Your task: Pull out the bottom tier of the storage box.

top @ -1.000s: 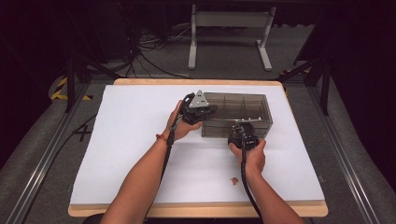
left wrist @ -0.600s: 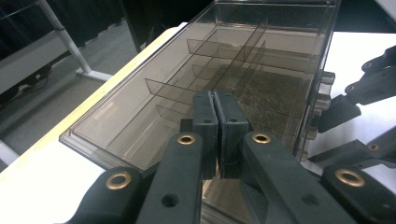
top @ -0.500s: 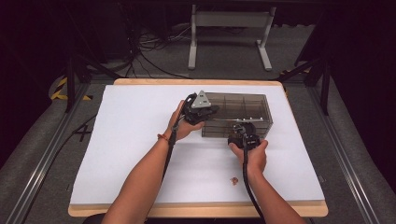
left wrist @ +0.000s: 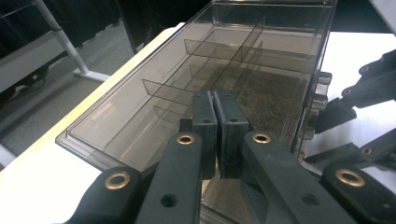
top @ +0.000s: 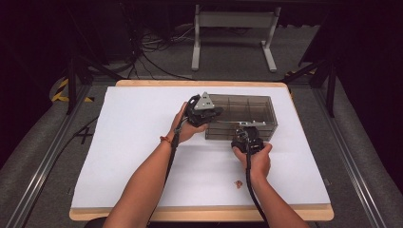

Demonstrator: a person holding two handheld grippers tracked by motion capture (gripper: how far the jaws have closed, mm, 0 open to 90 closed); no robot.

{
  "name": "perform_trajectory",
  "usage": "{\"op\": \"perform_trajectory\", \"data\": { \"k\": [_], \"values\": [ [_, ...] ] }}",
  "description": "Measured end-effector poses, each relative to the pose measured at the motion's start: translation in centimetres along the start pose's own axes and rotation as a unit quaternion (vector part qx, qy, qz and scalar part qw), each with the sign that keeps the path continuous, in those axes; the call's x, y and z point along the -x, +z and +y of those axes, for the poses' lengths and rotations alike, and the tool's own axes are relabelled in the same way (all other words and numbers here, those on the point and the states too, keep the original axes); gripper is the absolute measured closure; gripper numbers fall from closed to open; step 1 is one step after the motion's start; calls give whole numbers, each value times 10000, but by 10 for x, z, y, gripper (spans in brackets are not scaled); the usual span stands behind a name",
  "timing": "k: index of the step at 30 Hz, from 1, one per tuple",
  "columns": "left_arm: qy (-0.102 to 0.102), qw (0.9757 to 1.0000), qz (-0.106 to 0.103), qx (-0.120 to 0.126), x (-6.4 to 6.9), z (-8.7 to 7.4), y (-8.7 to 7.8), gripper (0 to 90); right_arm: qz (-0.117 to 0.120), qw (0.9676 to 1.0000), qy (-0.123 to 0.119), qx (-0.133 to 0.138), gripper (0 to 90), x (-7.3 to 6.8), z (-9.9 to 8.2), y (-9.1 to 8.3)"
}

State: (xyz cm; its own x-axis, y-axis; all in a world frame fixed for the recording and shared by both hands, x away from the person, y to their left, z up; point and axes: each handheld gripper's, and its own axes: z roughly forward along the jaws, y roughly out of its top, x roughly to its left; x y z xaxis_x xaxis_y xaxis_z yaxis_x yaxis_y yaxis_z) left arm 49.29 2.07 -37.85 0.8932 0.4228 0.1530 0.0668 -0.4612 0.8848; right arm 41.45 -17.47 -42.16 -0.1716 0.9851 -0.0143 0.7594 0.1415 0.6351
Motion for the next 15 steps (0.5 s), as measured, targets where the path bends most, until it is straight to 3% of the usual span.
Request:
{"op": "perform_trajectory", "data": {
  "k": [2, 7, 15],
  "values": [
    [-15, 10000, 3, 3, 0, 0, 0, 877, -1, 10000, 41, -17, 516, 0, 0, 1],
    [-38, 10000, -12, 31, 0, -1, 0, 878, 73, 9987, 502, -5, 549, 1, -3, 6],
    [-71, 10000, -17, 65, 0, -2, 0, 879, 39, 9987, 499, 26, 556, 1, -4, 7]
  ]
}}
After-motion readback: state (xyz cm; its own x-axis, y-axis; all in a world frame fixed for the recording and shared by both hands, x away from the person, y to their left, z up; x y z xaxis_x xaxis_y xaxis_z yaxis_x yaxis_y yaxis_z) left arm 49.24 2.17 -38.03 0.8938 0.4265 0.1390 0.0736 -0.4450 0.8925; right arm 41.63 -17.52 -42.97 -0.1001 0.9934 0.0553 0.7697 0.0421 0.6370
